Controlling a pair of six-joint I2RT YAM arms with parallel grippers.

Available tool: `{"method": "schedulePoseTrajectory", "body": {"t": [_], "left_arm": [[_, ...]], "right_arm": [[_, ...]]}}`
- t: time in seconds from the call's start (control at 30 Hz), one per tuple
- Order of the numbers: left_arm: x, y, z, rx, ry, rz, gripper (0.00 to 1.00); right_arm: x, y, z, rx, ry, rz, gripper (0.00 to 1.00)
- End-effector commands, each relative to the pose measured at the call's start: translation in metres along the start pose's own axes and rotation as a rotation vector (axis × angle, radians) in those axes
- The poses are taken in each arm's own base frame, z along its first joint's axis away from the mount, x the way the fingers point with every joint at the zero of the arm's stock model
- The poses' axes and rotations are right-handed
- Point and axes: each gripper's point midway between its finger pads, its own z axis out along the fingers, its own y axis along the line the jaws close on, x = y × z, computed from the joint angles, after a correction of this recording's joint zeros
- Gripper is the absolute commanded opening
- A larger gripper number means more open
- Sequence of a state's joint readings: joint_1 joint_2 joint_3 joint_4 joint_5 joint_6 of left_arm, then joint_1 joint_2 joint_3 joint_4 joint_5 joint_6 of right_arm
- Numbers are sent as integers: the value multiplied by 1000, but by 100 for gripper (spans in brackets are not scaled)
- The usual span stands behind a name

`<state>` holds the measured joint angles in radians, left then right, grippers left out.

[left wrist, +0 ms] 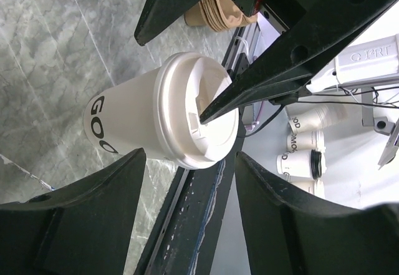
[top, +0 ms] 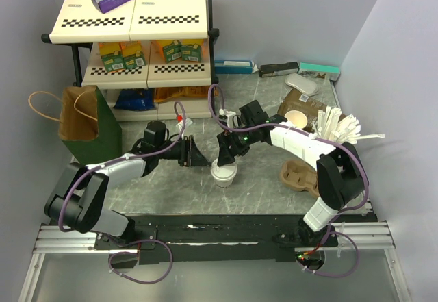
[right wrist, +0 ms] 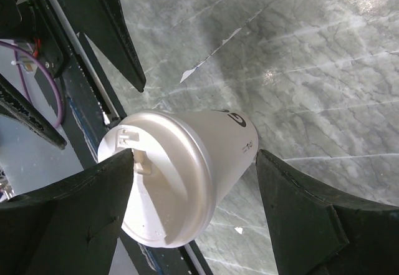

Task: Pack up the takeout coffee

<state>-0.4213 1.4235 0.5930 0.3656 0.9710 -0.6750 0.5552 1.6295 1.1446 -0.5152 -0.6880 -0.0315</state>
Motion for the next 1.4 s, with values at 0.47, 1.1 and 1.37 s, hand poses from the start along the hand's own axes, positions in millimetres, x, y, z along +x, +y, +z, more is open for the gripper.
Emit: {"method": "schedulePoseTrajectory", "body": {"t": [0.47, 1.1, 1.37], "left_arm": [[-3, -7, 20, 14, 54, 85, 64], [-3, 5, 27, -5, 90, 64, 60], [-8, -23, 23, 108, 66, 83, 65]], "right_arm": [[-15, 12, -18, -101, -81, -5, 87], [8, 13, -23, -271, -95, 90, 86], [-1, 31, -30, -381, -127, 89, 87]]}}
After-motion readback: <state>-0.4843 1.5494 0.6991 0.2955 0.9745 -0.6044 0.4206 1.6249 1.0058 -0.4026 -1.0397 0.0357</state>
